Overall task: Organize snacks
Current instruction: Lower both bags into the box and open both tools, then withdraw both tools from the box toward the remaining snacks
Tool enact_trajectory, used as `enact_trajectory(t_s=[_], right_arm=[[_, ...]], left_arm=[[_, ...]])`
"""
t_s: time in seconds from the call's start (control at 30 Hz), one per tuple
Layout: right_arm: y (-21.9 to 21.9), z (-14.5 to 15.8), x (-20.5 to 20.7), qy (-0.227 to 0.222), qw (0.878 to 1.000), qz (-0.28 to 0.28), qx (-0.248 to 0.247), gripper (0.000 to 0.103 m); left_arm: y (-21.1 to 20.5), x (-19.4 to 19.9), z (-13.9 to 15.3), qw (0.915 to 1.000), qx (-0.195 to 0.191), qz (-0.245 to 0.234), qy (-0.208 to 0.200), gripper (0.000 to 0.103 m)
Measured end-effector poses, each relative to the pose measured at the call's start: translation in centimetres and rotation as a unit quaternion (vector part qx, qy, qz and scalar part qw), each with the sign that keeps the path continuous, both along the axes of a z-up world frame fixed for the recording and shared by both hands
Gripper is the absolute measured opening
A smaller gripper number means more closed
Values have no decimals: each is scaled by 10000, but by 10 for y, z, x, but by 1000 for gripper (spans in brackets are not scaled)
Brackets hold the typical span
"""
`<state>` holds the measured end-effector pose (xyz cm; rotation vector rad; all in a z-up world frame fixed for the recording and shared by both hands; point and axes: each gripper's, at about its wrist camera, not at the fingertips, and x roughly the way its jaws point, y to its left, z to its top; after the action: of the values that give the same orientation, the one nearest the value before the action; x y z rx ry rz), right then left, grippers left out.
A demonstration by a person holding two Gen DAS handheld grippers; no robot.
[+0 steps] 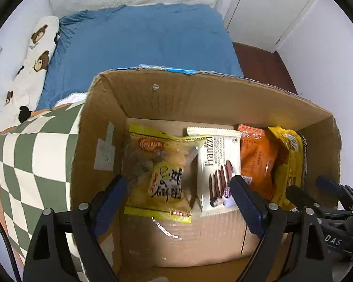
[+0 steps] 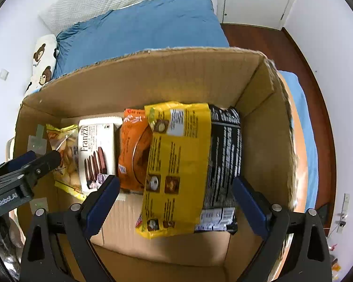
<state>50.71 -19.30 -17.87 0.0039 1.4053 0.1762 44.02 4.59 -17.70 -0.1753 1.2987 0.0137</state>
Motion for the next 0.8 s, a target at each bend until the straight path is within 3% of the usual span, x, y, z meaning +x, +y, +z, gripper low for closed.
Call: enact_trajectory(t_s=[0.2, 0.4, 0.8], right_arm=[[1, 7, -28, -129, 9999, 26, 48, 98], [2, 29, -65, -554, 9984, 99, 4, 98], [-8, 93, -147, -1538, 9880, 161, 48, 98]], left_arm=[[-9, -29, 20, 9993, 134, -48, -337, 90], [-12, -67, 41, 9967, 246, 44, -773, 90], [-28, -153, 95, 9861, 433, 0, -1601, 90]])
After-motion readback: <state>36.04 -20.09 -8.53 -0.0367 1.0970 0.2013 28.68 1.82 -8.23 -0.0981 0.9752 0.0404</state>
